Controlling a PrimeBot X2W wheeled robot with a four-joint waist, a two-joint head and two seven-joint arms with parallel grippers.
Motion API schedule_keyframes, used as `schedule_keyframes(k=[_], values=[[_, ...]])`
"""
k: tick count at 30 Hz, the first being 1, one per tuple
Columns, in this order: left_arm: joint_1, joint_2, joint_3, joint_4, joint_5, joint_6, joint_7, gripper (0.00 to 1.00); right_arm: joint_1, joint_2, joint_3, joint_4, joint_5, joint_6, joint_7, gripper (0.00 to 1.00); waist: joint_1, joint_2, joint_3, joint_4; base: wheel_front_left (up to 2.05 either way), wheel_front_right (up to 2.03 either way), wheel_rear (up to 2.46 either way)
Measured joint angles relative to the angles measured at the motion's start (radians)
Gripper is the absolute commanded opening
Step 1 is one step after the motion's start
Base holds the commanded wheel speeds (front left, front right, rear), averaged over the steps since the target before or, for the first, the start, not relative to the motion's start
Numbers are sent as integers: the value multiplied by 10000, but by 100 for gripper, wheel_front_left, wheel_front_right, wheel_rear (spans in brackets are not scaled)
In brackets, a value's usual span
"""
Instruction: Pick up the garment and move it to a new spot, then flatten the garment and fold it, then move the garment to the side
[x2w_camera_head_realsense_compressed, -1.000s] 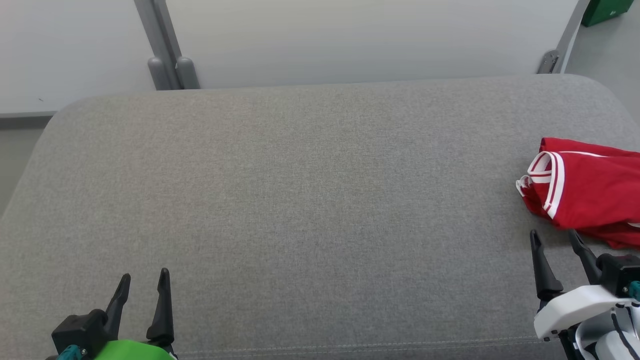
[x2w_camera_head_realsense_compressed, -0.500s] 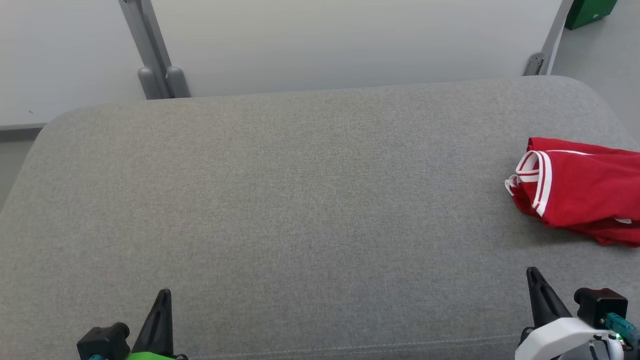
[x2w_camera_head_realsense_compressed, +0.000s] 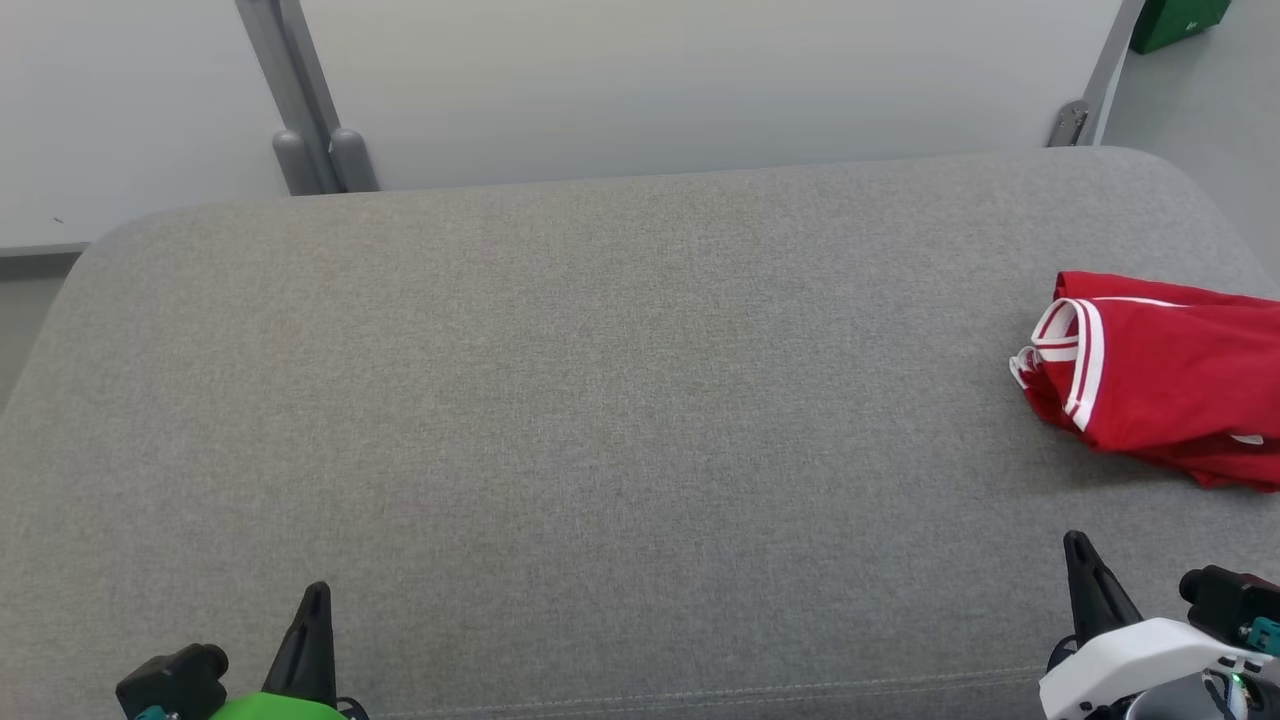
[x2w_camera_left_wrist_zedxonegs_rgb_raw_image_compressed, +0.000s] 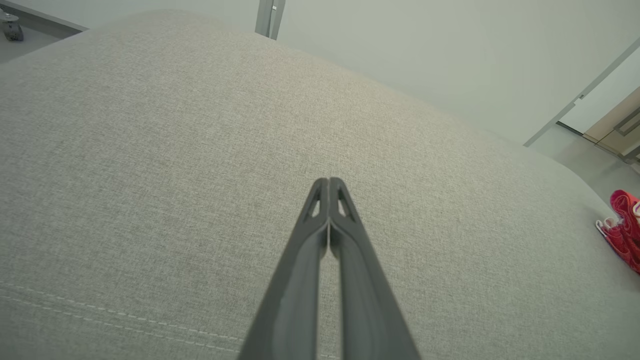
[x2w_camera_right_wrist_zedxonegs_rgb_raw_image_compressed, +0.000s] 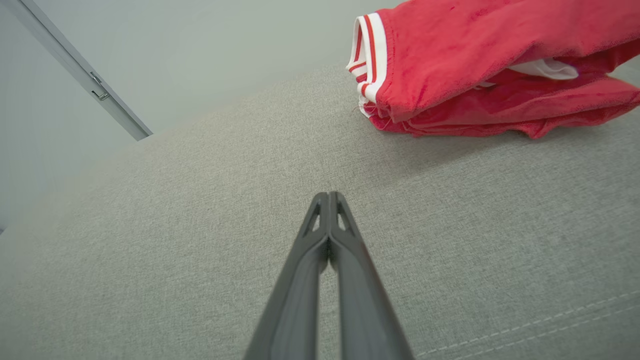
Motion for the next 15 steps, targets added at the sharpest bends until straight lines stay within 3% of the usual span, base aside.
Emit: schedule_keyframes(k=[15], values=[[-95,-203,554,201,-1735,-337,533,0,-270,345,-593,0,1875,376,558,0,0,0,60,-20,0,0,0]])
